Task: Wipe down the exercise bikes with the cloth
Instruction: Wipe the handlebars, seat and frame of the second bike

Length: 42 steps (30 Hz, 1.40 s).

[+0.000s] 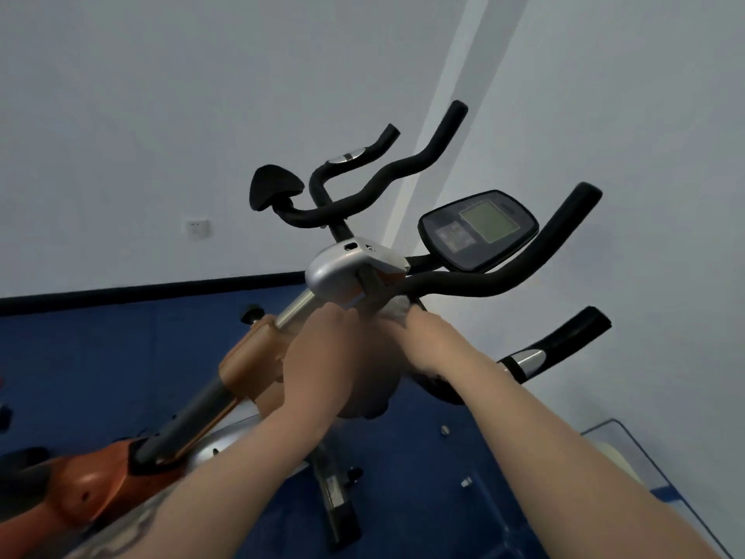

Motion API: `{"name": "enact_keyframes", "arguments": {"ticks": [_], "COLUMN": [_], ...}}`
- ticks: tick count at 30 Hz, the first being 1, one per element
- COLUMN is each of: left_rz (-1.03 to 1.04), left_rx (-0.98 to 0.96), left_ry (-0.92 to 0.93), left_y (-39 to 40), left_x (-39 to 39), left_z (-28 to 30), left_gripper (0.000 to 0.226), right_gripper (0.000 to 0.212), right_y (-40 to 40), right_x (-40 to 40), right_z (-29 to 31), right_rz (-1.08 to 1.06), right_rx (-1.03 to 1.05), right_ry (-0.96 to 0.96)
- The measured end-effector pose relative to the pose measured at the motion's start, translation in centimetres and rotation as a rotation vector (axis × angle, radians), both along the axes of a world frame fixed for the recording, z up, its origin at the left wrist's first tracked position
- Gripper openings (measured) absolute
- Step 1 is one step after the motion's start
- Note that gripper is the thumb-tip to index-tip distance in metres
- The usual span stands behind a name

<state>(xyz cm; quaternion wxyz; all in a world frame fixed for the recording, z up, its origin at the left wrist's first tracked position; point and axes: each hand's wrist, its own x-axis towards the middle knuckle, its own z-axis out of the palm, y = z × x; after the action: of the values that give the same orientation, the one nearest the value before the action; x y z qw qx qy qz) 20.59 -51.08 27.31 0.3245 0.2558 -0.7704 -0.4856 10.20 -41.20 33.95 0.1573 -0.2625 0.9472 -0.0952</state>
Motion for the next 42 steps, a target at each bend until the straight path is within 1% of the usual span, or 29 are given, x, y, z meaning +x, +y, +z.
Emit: {"name": "enact_keyframes", "arguments": {"ticks": [1,2,4,6,8,9,10,11,12,14,15,16,20,21,22,25,27,29,31,32,34,35,36,38,40,42], "left_rz": [-0.001,-0.005,-0.017,-0.022,-0.031,-0.032,-0.029,-0.026,-0.028,-0.04,-0.043,-0.042,-0.04,-0.041,-0.039,-0.026,-0.012,-0.01,-0.004,0.0,-0.019,-0.042,-0.057,-0.049,-0.025,-0.011], "left_rx": [0.009,0.014,0.008,0.002,0.011,0.015,0.017,0.022,0.032,0.057,0.07,0.081,0.079,0.08,0.078,0.048,0.03,-0.042,-0.219,-0.34,-0.58,-0.665,-0.704,-0.667,-0.579,-0.54], "left_ry": [0.001,0.0,-0.008,-0.011,-0.009,-0.008,-0.009,-0.005,0.002,0.01,0.008,0.006,0.007,0.007,0.006,-0.002,0.003,-0.012,-0.029,-0.038,-0.073,-0.097,-0.124,-0.149,-0.107,-0.077], "left_y": [0.0,0.1,0.0,0.0,-0.1,0.0,0.0,0.0,0.1,0.0,0.0,0.0,0.1,0.1,0.1,0.1,0.1,-0.1,-0.2,-0.2,0.0,0.2,0.5,0.7,0.7,0.5], "left_x": [0.1,0.1,0.1,0.1,0.2,0.2,0.2,0.3,0.3,0.3,0.3,0.3,0.3,0.3,0.4,0.4,0.2,0.2,0.2,0.2,-0.2,-0.5,-0.9,-1.3,-1.3,-1.1], "left_z": [0.0,0.0,-0.1,0.0,0.1,0.1,0.1,0.2,0.2,0.2,0.2,0.3,0.4,0.3,0.3,0.2,0.4,0.6,1.0,1.2,1.9,2.2,2.5,2.8,2.7,2.3], "left_gripper": [0.031,0.031,0.032,0.032,0.03,0.029,0.029,0.029,0.028,0.029,0.029,0.03,0.031,0.031,0.031,0.032,0.032,0.029,0.022,0.018,0.014,0.014,0.014,0.012,0.009,0.008], "right_gripper": [0.062,0.06,0.054,0.057,0.069,0.07,0.066,0.06,0.055,0.047,0.043,0.042,0.059,0.06,0.058,0.05,0.052,0.06,0.064,0.062,0.055,0.051,0.049,0.05,0.055,0.06], "right_y": [0.2,0.9,2.7,3.2,1.8,0.9,0.4,0.3,0.6,1.9,2.5,2.7,0.4,0.1,0.4,2.9,3.4,2.0,0.7,0.4,1.2,2.0,2.7,3.6,2.7,1.2], "right_x": [0.2,0.4,0.6,0.3,-0.2,-0.2,0.0,0.3,0.9,2.5,2.9,2.8,0.7,0.5,0.7,1.7,1.2,0.0,-0.7,-0.6,0.1,0.5,0.8,0.7,0.3,-0.2], "right_z": [-0.3,-0.7,-1.5,-1.6,-1.3,-1.2,-1.2,-1.4,-1.7,-2.3,-2.6,-2.8,-1.3,-1.2,-1.3,-2.3,-2.4,-1.7,-1.2,-1.3,-1.6,-1.8,-2.0,-2.0,-1.2,-0.7], "right_rz": [-0.012,0.001,0.047,0.02,-0.076,-0.138,-0.184,-0.198,-0.176,-0.099,-0.061,-0.042,-0.071,-0.064,-0.031,0.1,0.128,0.097,0.022,0.008,0.07,0.109,0.142,0.168,0.163,0.088], "right_rx": [-0.033,-0.015,0.087,0.108,0.04,-0.022,-0.082,-0.113,-0.092,0.02,0.052,0.055,-0.005,-0.021,-0.011,0.079,0.098,0.09,0.002,-0.032,0.009,0.063,0.119,0.159,0.171,0.11], "right_ry": [0.003,0.033,0.103,0.091,0.035,-0.005,-0.013,0.022,0.101,0.289,0.335,0.333,0.095,0.077,0.099,0.265,0.259,0.161,0.046,0.025,0.082,0.132,0.171,0.153,0.1,0.07]}}
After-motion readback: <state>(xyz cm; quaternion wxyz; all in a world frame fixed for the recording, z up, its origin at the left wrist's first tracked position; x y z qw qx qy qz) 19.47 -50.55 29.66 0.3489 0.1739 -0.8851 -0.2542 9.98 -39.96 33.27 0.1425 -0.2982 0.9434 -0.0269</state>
